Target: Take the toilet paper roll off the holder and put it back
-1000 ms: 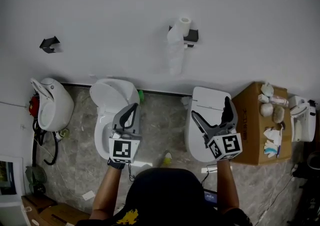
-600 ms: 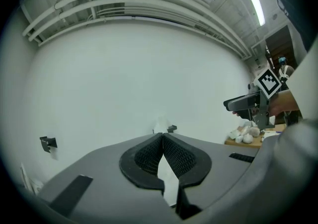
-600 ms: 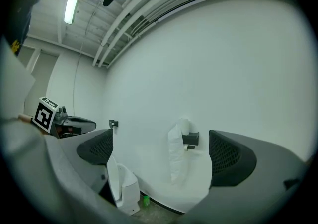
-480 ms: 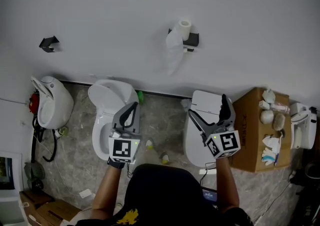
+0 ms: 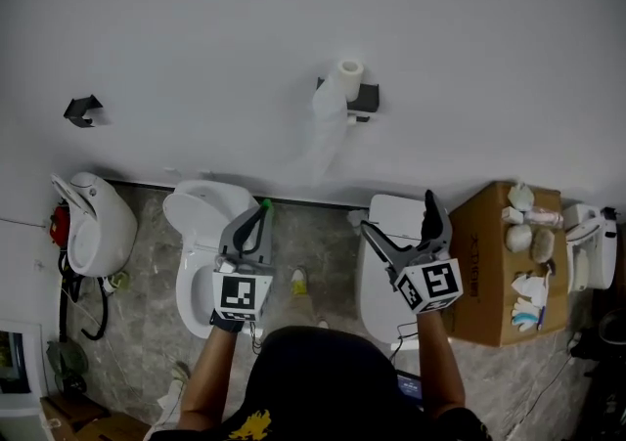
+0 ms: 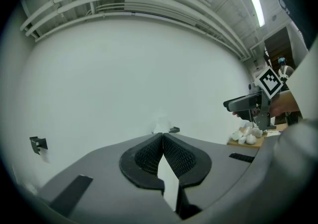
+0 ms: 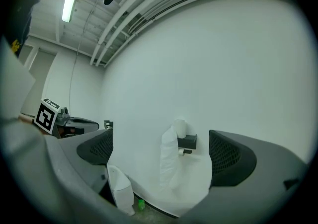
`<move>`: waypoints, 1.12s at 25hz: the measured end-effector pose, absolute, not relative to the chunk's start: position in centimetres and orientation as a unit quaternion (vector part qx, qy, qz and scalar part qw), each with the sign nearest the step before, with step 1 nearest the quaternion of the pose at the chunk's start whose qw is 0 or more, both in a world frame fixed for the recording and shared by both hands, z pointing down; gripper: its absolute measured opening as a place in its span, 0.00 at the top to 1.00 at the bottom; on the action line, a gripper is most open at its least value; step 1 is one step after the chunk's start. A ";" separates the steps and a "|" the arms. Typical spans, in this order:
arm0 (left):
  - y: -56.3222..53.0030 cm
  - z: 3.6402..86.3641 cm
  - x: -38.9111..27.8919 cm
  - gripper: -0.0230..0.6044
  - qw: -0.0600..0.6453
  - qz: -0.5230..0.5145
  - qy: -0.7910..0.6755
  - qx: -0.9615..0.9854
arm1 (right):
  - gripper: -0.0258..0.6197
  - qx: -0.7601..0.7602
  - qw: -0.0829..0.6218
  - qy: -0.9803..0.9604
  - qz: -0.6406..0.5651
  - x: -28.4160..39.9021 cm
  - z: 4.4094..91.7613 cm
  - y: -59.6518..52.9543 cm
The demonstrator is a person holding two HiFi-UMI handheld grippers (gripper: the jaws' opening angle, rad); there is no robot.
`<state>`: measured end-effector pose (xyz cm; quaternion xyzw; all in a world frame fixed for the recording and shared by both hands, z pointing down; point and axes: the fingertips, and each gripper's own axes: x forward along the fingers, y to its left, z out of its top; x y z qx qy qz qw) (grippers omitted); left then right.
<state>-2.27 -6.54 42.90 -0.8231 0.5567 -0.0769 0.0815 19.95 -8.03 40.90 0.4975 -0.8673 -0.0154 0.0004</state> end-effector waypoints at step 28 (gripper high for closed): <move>-23.8 42.6 -3.7 0.93 0.089 -0.068 0.513 -0.851 | 0.09 0.526 0.007 -0.851 -0.009 15.3 41.5 -26.1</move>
